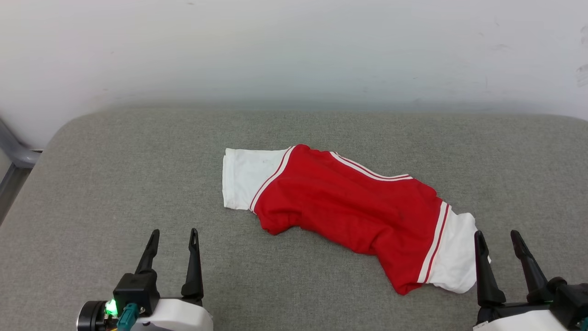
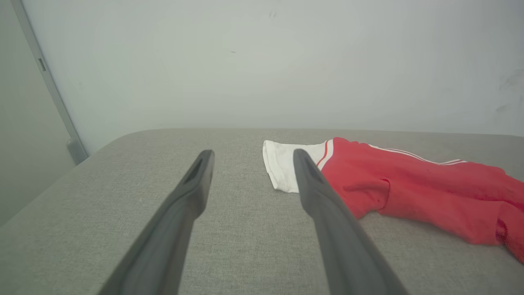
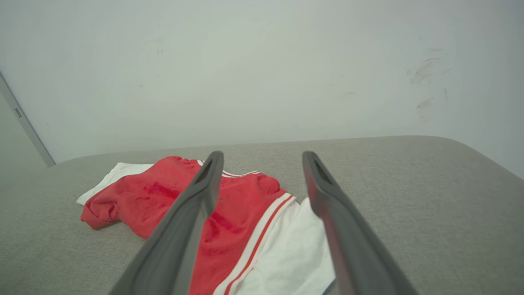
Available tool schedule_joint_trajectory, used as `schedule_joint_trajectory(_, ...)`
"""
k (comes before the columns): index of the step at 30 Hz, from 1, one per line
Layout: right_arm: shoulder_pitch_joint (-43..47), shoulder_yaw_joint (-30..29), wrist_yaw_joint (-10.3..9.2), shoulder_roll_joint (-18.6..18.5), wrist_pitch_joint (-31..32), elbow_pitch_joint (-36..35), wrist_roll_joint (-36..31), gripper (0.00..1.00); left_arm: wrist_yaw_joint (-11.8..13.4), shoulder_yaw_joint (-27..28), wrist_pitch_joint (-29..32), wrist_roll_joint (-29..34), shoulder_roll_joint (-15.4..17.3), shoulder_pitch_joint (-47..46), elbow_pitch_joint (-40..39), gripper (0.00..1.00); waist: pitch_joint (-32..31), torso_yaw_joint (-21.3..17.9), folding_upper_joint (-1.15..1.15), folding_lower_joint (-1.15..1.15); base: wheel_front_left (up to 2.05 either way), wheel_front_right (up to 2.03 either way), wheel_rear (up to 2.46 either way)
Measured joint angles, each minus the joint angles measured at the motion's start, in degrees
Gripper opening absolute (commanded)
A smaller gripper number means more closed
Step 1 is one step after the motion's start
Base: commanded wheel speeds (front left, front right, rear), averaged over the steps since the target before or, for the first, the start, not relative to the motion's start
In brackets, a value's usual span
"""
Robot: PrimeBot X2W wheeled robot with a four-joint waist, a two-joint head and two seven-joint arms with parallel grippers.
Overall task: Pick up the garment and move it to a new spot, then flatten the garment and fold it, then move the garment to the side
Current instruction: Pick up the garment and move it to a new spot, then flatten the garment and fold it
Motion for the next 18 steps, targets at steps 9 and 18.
schedule_joint_trajectory(9, 0.1, 0.18, 0.0, 0.0, 0.0, 0.18, 0.23, 1.0, -2.0, 2.1, 0.0, 1.83, -1.7, 0.74, 1.13, 1.0, -0.08, -0.21, 0.0, 0.0, 0.0, 0.0, 0.0)
schedule_joint_trajectory(18, 0.11, 0.19, 0.0, 0.0, 0.0, 0.19, 0.23, 1.0, -3.53, 3.88, 0.0, 3.09, -2.57, 0.68, 2.3, 1.0, -0.07, -0.4, 0.0, 0.0, 0.0, 0.0, 0.0)
